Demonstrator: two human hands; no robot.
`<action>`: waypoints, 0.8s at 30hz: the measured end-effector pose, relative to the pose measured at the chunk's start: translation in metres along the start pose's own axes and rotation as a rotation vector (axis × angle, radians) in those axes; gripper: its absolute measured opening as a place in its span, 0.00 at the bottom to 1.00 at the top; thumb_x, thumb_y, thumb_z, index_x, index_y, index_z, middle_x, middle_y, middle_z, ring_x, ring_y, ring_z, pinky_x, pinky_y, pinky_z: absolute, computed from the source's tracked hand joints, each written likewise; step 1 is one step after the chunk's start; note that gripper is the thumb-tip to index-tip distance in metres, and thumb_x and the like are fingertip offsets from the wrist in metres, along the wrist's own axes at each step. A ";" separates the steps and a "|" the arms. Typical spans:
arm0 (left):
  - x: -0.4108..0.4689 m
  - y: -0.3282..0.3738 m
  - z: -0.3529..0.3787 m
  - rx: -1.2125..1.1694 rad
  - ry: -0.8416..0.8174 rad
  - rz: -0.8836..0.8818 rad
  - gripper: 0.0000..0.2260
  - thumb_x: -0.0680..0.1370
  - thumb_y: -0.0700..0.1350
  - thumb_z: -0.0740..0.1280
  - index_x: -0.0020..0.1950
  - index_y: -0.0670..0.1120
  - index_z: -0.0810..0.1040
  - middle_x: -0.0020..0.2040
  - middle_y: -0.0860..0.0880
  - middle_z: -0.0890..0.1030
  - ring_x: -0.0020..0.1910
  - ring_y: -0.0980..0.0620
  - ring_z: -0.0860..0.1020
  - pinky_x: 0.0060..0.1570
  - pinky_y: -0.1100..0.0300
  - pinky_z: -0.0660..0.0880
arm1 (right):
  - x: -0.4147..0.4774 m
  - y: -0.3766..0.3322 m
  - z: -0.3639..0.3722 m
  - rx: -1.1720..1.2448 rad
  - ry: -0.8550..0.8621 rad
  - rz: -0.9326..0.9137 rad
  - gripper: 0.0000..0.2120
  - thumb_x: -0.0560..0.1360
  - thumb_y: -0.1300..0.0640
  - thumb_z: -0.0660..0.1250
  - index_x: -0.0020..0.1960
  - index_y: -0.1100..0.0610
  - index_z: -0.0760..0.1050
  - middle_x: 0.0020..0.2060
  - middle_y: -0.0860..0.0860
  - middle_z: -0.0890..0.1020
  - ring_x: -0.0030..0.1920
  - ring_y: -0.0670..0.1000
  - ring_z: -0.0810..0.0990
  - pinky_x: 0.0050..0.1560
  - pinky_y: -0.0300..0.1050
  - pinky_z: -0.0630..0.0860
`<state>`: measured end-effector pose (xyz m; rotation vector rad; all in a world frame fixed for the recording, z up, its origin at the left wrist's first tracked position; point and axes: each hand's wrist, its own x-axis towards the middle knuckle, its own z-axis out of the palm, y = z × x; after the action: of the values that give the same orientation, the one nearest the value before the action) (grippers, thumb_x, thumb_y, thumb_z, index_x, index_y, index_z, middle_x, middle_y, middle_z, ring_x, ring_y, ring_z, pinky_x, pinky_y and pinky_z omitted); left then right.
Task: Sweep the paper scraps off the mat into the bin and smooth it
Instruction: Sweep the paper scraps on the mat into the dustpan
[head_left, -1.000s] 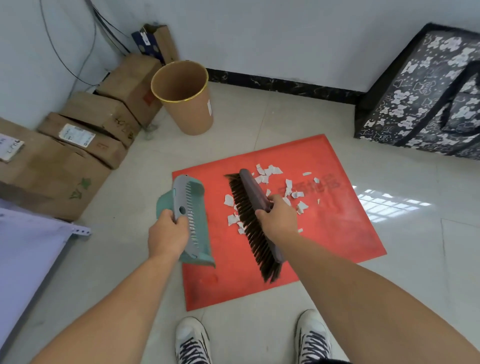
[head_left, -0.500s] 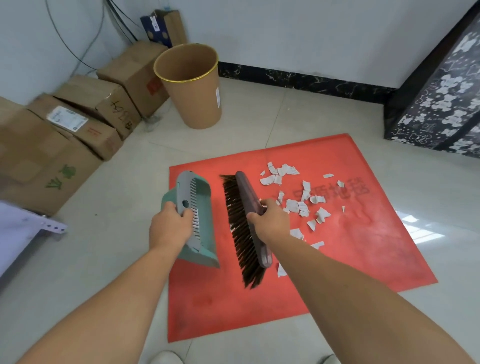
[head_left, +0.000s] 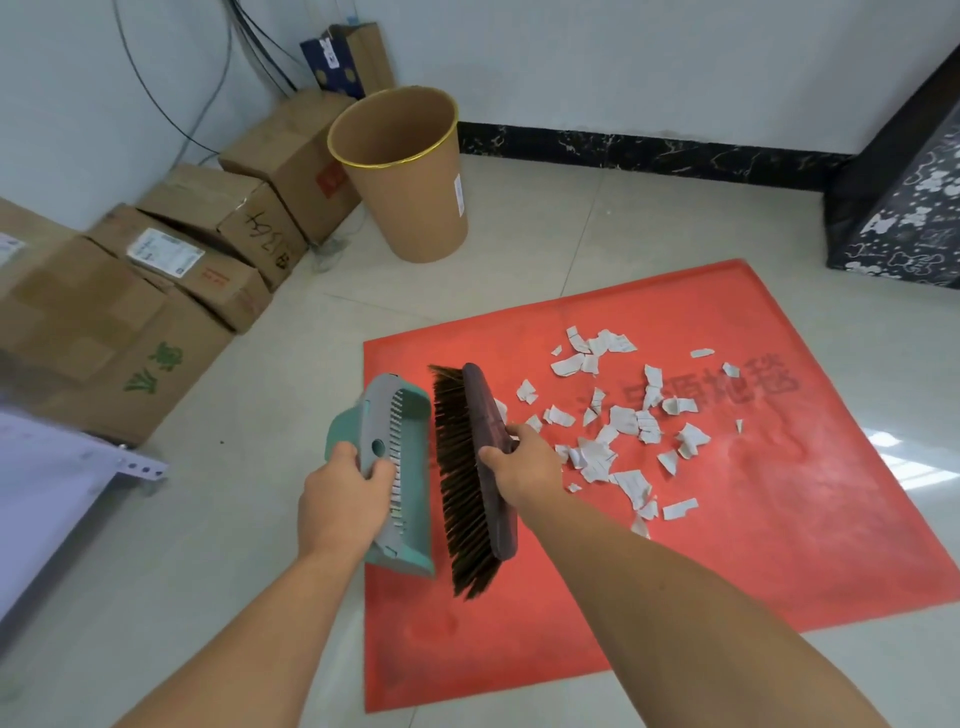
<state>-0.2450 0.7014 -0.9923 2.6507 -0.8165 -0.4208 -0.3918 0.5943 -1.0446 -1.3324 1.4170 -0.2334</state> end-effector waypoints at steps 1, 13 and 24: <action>0.001 -0.001 0.001 -0.008 0.008 0.002 0.10 0.77 0.50 0.63 0.40 0.45 0.69 0.35 0.46 0.76 0.34 0.47 0.74 0.34 0.55 0.68 | 0.003 0.002 0.003 -0.003 -0.013 -0.002 0.20 0.77 0.53 0.67 0.68 0.55 0.70 0.53 0.52 0.79 0.46 0.51 0.75 0.46 0.42 0.71; 0.008 0.012 0.019 -0.002 0.043 0.052 0.15 0.77 0.54 0.66 0.39 0.45 0.68 0.33 0.46 0.75 0.37 0.40 0.75 0.38 0.52 0.71 | 0.028 0.021 0.018 -0.175 0.059 0.032 0.13 0.75 0.58 0.65 0.59 0.59 0.72 0.50 0.57 0.80 0.51 0.59 0.79 0.46 0.46 0.73; -0.001 0.037 0.033 0.146 -0.011 0.086 0.19 0.76 0.60 0.62 0.37 0.47 0.63 0.36 0.46 0.76 0.38 0.41 0.75 0.36 0.55 0.69 | 0.027 0.044 -0.049 -0.206 0.246 0.038 0.13 0.76 0.59 0.63 0.60 0.60 0.72 0.49 0.57 0.80 0.45 0.55 0.74 0.43 0.45 0.70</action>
<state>-0.2756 0.6660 -1.0070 2.7357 -0.9955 -0.3669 -0.4480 0.5635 -1.0747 -1.4807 1.7091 -0.2371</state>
